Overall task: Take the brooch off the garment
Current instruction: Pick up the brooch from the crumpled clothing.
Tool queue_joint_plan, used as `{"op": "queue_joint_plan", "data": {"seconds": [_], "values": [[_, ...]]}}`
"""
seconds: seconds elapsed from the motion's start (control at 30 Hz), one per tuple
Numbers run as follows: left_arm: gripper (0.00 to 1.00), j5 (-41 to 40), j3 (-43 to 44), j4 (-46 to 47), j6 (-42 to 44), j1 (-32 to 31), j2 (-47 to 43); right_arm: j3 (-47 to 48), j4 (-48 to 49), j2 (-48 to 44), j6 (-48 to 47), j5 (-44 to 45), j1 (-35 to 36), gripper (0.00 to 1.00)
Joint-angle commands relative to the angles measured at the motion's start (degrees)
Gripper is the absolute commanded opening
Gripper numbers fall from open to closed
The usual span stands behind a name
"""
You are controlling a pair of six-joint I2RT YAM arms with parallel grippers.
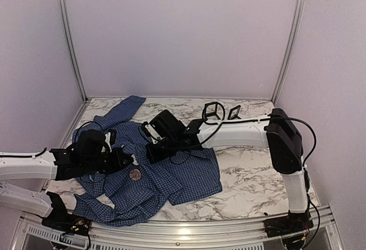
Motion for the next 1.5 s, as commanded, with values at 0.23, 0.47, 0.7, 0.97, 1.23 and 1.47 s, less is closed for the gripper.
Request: {"op": "queue_joint_plan", "data": {"seconds": [0.23, 0.47, 0.7, 0.97, 1.23, 1.47], "values": [[0.06, 5.5, -1.9, 6.6, 1.2, 3.3, 3.3, -1.2, -0.9, 0.1, -1.5, 1.2, -0.2, 0.0], [0.19, 6.4, -2.3, 10.8, -1.4, 3.3, 6.2, -0.2, -1.0, 0.4, -1.6, 0.4, -0.1, 0.0], [0.25, 6.0, -3.4, 9.7, -3.6, 3.1, 4.8, -0.1, -0.9, 0.4, -1.6, 0.0, 0.0, 0.0], [0.31, 1.1, -0.5, 3.8, -7.5, -0.9, 7.4, 0.7, -1.1, 0.9, -1.5, -0.4, 0.3, 0.0], [0.32, -1.8, 1.0, 5.7, -10.9, -3.4, 12.8, 0.8, -1.3, 0.8, -1.6, -0.3, 0.4, 0.0], [0.31, -1.7, 3.1, 7.3, -10.6, -3.4, 16.9, 0.7, -1.5, 0.8, -1.4, 0.0, 0.5, 0.0]]}}
